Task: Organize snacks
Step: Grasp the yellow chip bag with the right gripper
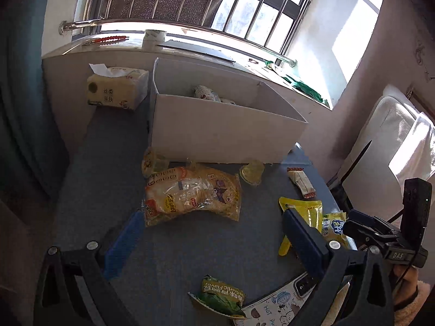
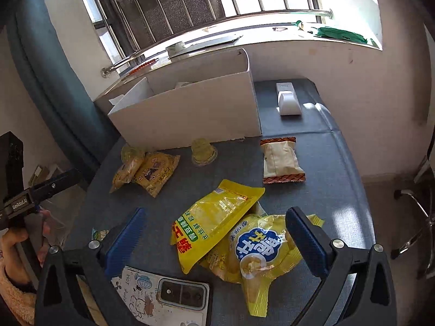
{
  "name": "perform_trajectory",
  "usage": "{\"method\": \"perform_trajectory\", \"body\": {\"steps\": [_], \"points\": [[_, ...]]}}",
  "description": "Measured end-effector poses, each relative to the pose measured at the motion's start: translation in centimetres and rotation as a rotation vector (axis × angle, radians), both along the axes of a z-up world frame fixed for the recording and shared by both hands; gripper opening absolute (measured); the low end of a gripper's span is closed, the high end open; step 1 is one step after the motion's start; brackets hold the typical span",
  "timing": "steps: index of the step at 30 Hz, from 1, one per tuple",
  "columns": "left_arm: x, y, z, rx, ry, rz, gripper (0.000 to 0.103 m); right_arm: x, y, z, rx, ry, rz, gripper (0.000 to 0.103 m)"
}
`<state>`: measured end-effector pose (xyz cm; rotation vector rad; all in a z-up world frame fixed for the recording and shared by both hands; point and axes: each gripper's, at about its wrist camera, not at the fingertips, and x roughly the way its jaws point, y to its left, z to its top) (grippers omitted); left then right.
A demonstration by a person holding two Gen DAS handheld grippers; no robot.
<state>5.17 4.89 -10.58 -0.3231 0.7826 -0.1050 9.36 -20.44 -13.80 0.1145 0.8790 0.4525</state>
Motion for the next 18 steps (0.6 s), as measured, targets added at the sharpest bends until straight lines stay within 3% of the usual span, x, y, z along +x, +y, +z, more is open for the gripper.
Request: {"method": "perform_trajectory", "body": {"steps": [3,7,18], "points": [[-1.4,-0.7,-1.0,-0.038,0.005,-0.013,0.103,-2.0,-0.7,-1.8,0.015,0.045,-0.009,0.103],[-1.8,-2.0,-1.6,-0.033,0.023,-0.034,0.103,-2.6,-1.5,-3.1,-0.014,0.075,-0.018,0.103],[-1.3,-2.4,-2.1,-0.049,0.049,-0.049,0.103,0.6,-4.1,-5.2,0.161,0.172,-0.070,0.103]]}}
